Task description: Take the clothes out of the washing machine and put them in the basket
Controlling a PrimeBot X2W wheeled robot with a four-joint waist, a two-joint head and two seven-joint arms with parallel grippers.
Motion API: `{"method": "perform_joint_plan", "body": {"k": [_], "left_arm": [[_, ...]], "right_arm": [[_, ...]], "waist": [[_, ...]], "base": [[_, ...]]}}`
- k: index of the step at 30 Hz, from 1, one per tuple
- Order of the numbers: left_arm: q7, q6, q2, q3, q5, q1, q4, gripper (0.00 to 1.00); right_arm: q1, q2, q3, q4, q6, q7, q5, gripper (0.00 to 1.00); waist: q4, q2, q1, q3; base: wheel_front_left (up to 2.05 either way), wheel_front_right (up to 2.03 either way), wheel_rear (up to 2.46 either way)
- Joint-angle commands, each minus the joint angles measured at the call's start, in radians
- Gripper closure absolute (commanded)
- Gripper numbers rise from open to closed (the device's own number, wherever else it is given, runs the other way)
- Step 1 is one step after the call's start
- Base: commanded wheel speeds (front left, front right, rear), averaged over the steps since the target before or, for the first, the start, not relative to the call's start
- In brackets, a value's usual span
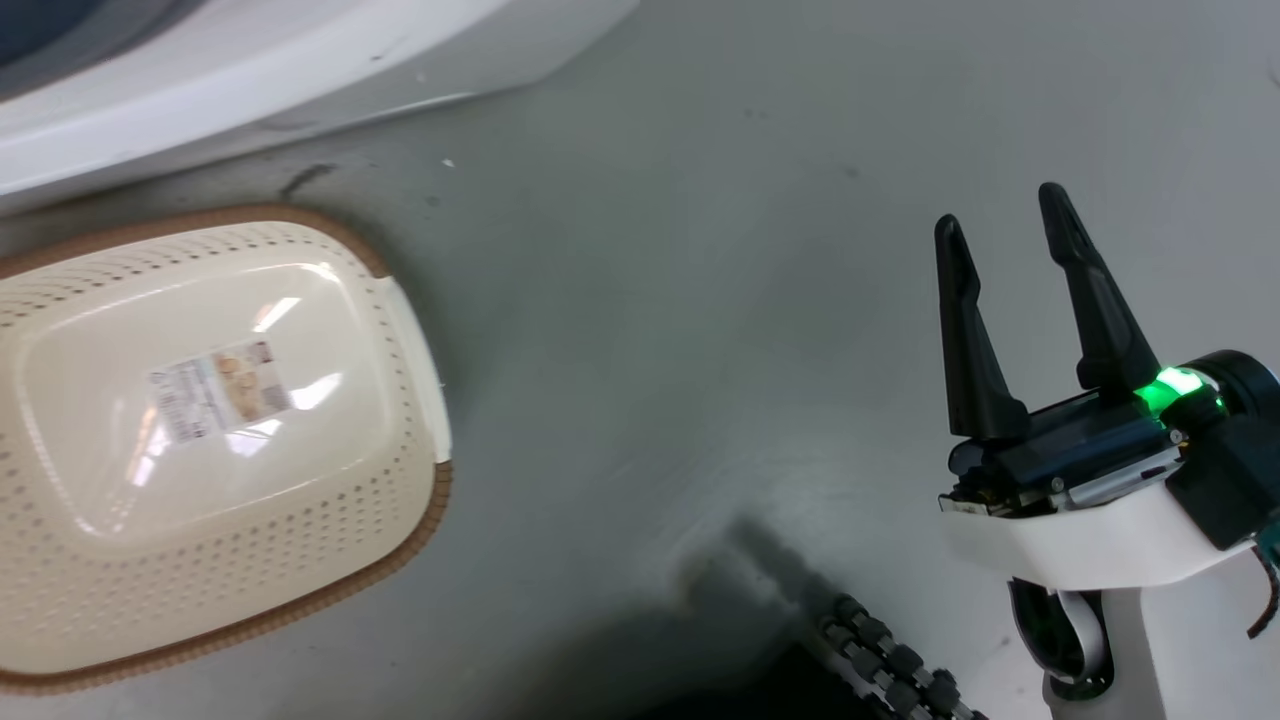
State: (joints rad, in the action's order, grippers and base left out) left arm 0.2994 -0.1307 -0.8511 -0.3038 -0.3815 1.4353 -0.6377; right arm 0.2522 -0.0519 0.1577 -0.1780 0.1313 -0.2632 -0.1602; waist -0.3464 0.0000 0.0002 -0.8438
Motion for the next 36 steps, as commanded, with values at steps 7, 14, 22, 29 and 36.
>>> {"method": "perform_joint_plan", "body": {"k": [7,14,22,29,36], "left_arm": [[0.187,0.006,-0.046,-0.063,0.011,0.174,-0.076,0.00],[0.394,0.004,-0.047,-0.100,0.022,0.291,-0.150,0.00],[0.461,0.003,-0.044,-0.121,0.010,0.338,-0.187,0.00],[0.456,0.002,-0.028,-0.134,-0.002,0.365,-0.209,1.00],[0.399,0.000,-0.025,-0.164,-0.019,0.394,-0.245,1.00]], "right_arm": [[-0.025,0.003,0.033,-0.019,-0.001,-0.002,-0.017,0.00],[-0.030,0.003,0.025,-0.033,-0.001,-0.002,-0.027,0.00],[-0.039,0.003,0.024,-0.046,-0.001,-0.002,-0.032,0.00],[-0.042,0.003,-0.004,-0.064,-0.001,-0.002,-0.040,0.00],[-0.023,0.003,-0.001,-0.074,-0.001,-0.002,-0.053,0.00]], "waist": [[-0.073,0.0000,-0.0002,-0.086],[-0.100,0.0000,-0.0002,-0.106],[-0.095,0.0000,-0.0002,-0.125],[-0.085,0.0000,-0.0002,-0.143],[-0.079,0.0000,-0.0002,-0.152]], "base": [[0.00,0.00,0.00],[0.00,0.00,0.00],[0.00,0.00,0.00],[0.00,0.00,0.00],[0.00,0.00,0.00]]}}
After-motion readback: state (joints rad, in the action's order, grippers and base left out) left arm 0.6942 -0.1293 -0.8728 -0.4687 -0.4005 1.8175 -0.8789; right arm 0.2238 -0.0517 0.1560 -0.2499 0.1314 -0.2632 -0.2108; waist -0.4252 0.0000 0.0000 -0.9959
